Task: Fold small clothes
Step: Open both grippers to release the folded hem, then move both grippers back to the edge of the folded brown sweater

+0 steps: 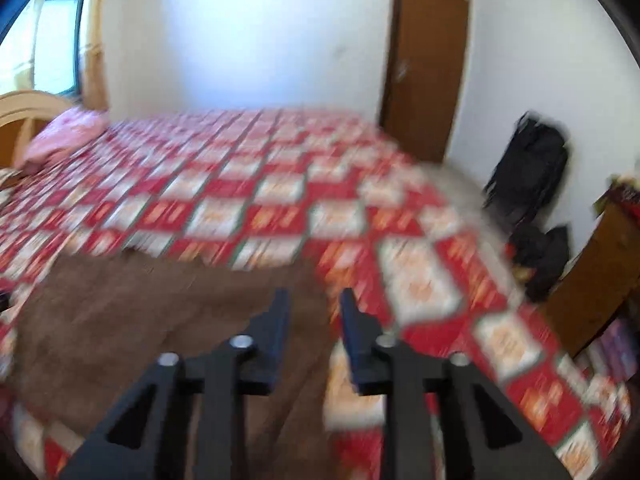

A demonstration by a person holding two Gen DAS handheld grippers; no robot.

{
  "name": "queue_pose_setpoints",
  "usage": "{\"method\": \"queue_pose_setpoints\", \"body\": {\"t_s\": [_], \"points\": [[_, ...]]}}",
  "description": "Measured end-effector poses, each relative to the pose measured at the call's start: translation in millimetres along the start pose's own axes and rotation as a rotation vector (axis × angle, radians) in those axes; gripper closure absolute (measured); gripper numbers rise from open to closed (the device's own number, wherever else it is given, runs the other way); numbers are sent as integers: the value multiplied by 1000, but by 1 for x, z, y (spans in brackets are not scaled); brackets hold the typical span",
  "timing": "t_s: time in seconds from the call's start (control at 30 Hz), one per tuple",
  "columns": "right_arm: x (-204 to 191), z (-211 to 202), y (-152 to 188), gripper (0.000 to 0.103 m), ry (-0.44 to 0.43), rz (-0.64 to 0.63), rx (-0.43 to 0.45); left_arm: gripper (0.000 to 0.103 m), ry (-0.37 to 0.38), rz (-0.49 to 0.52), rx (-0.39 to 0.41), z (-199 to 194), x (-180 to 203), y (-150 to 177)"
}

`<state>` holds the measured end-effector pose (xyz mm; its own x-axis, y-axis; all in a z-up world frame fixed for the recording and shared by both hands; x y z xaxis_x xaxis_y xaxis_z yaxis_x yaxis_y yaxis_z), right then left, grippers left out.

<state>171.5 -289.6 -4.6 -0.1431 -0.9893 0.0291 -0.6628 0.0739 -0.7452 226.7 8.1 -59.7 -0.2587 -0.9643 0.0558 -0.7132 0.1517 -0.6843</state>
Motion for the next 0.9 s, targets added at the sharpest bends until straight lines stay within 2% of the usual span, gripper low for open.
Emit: {"method": "queue_pose_setpoints", "body": {"t_s": [0.03,0.17,0.27,0.33,0.47,0.53,0.6,0.63,0.73,0.8,0.9], "points": [[-7,-3,16,77,-39,10,-36,86,13,10,-15,2,8,7],[-30,-4,65,77,-99,-4,-129,86,3,81,-49,7,39,34],[-43,4,93,78,-111,-25,-209,86,-68,124,-58,11,42,48],[-39,9,105,78,-103,-9,-240,86,-93,139,-24,7,40,55],[-29,2,112,78,-107,10,-225,85,-146,168,-7,2,41,63],[-25,-2,116,79,-118,31,-221,78,-185,178,-3,-1,41,66],[-22,-3,117,79,-132,53,-214,59,-244,174,-3,-4,39,66],[-22,-2,117,79,-133,58,-212,56,-264,166,-1,-6,37,66],[-25,1,115,77,-114,44,-203,54,-290,112,4,-16,28,67],[-29,-2,117,73,-110,27,-198,45,-305,66,-11,-22,19,67],[-30,-2,116,60,-133,36,-198,42,-313,28,-14,-29,9,67]]}}
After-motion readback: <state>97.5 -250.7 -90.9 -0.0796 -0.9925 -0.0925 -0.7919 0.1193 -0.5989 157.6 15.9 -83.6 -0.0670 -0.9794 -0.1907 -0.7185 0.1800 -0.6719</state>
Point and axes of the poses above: each gripper's, at about its wrist camera, not at the fingertips, and z roughly the way its jaws point, x to its right, y to its underside, the point moved 4 cm from there along z, roughly the way its jaws point, and after that the axes turned 7 degrees about -y, right-handed, at the moved point
